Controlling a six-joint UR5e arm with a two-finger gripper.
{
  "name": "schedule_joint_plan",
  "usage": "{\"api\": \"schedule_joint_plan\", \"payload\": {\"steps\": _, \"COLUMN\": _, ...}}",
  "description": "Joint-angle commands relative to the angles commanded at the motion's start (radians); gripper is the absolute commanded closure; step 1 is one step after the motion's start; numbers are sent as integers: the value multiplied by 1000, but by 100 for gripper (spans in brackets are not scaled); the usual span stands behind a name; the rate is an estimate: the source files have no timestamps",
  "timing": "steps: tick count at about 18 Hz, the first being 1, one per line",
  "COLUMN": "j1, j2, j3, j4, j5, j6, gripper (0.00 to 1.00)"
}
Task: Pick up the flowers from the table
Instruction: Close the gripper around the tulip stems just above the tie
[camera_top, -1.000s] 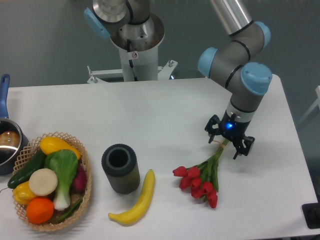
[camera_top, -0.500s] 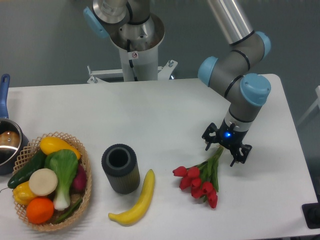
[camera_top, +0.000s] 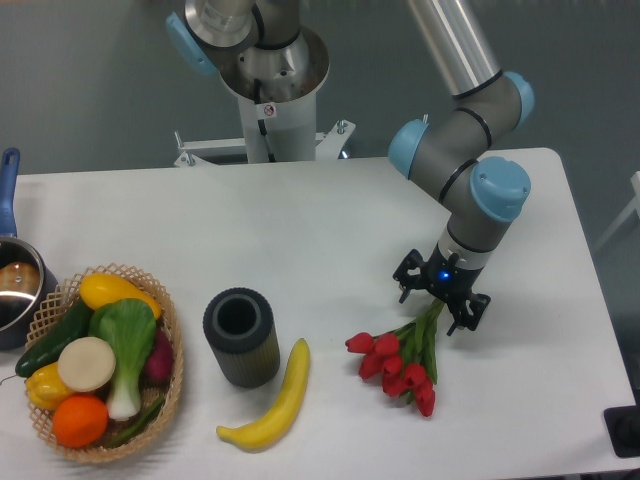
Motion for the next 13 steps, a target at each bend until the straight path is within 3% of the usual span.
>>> {"api": "schedule_joint_plan", "payload": {"steps": 2, "j1": 0, "j2": 0, "j3": 0, "j4": 0, "j5": 2, "j6": 0, "gripper": 22}}
{"api": "schedule_joint_plan", "payload": {"steps": 9, "j1": 0, "j2": -9, "j3": 8, "j4": 0, "j5": 3, "j6": 2, "gripper": 23}}
{"api": "schedule_joint_plan", "payload": {"steps": 10, "j1": 0, "j2": -8, "j3": 8, "j4": 0, "j5": 3, "j6": 2, "gripper": 32}}
{"api": "schedule_joint_plan", "payload": {"steps": 13, "j1": 0, "j2": -8, "j3": 8, "j4": 0, "j5": 3, "j6": 0, "gripper": 43}}
